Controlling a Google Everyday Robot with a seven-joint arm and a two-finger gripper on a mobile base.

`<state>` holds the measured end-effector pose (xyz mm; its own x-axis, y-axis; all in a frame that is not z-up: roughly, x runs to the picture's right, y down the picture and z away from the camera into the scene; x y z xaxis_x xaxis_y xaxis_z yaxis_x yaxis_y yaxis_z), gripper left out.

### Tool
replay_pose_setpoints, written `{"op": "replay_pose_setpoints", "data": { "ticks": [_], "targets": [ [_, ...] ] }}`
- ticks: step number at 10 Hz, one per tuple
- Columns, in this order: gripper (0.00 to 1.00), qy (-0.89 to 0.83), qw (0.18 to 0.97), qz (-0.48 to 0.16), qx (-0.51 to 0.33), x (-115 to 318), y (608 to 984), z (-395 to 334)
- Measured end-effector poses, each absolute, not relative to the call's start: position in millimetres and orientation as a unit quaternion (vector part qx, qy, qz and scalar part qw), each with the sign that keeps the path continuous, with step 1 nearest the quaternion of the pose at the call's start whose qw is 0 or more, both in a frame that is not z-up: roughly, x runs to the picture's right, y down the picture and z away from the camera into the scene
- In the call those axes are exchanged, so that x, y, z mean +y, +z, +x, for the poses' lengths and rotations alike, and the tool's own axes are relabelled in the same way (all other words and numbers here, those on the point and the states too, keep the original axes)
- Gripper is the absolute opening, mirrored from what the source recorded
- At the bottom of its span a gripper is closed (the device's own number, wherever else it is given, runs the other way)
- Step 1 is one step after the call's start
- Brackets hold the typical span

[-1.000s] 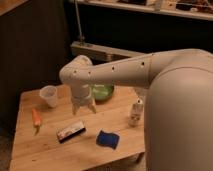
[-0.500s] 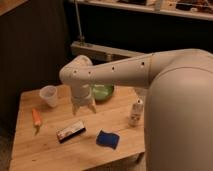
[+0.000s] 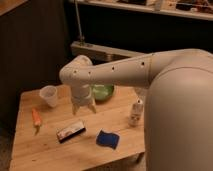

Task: Push the eraser across the table

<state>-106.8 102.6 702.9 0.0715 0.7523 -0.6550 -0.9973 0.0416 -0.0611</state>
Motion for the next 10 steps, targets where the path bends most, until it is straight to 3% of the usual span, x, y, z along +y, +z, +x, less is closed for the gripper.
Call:
{"op": "replay_pose_setpoints", "data": {
  "ticks": [10],
  "targets": [
    [0.65, 0.65, 0.68, -0.26, 0.218, 106.5, 700.2, -104.6]
  ]
}}
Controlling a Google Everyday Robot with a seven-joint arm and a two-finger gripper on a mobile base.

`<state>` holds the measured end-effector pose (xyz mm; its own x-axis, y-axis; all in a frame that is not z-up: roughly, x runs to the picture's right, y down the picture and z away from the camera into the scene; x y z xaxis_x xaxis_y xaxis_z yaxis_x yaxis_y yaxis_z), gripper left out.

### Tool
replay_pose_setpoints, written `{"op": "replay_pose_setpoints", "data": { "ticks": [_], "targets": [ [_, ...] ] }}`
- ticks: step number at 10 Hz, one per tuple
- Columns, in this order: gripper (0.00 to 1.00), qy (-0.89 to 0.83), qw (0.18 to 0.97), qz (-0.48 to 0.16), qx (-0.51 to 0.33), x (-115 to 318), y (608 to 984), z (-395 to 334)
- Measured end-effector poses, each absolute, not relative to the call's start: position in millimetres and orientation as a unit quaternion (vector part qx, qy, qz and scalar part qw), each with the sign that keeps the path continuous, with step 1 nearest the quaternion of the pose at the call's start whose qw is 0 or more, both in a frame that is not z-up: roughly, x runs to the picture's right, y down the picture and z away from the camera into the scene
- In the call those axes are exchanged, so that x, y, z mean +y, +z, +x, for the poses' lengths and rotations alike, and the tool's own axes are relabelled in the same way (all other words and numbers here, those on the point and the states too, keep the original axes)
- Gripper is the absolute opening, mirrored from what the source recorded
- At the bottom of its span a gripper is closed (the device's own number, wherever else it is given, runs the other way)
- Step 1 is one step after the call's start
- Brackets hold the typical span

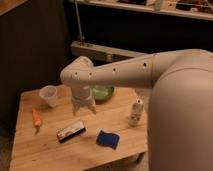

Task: Push the eraser across the table

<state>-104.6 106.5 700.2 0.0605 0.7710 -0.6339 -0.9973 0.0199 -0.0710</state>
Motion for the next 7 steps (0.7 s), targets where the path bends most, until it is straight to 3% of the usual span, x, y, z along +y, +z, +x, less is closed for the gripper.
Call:
{"op": "replay_pose_setpoints", "data": {
  "ticks": [4, 5, 7],
  "targets": [
    [0.64, 0.703, 0.652, -0.263, 0.108, 131, 713, -78],
    [0.59, 0.716, 0.639, -0.272, 0.073, 145, 721, -67],
    [0.39, 0.732, 0.615, -0.291, 0.025, 171, 743, -54]
  ]
}}
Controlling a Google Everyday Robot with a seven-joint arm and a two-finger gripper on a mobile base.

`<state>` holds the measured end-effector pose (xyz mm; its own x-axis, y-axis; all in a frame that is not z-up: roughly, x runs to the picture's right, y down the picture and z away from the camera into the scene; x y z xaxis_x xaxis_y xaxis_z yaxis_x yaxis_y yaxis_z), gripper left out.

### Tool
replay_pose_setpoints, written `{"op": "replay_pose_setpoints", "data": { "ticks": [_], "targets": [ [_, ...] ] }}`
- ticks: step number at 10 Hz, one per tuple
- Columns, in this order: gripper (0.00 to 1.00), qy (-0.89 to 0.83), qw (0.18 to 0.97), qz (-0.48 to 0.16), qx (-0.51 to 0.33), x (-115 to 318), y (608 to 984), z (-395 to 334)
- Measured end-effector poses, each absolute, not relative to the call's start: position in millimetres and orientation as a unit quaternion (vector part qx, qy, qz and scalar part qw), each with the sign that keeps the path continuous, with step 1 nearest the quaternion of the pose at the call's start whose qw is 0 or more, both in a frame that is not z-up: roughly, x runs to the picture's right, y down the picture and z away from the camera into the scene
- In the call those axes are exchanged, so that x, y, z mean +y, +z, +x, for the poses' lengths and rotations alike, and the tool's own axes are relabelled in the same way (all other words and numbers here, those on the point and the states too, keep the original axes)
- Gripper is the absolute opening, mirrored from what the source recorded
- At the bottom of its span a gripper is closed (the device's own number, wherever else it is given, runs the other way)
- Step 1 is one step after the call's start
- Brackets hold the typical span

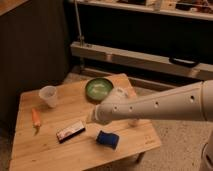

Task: Push the eraser across the table

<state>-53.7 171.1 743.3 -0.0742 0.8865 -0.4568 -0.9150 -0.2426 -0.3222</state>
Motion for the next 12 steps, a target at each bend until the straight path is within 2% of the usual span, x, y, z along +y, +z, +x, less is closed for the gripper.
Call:
{"op": "replay_pose_setpoints", "data": {
  "ticks": [2, 4, 8, 12],
  "targets": [
    [0.17, 0.742, 0.594, -0.31, -0.011, 184, 765, -54],
    [0.01, 0.735, 0.606, -0.304, -0.01, 174, 774, -59],
    [0.0, 0.72, 0.628, -0.295, 0.009, 125, 771, -64],
    [0.0, 0.707, 0.631, -0.319, 0.024, 140, 801, -87]
  ]
}}
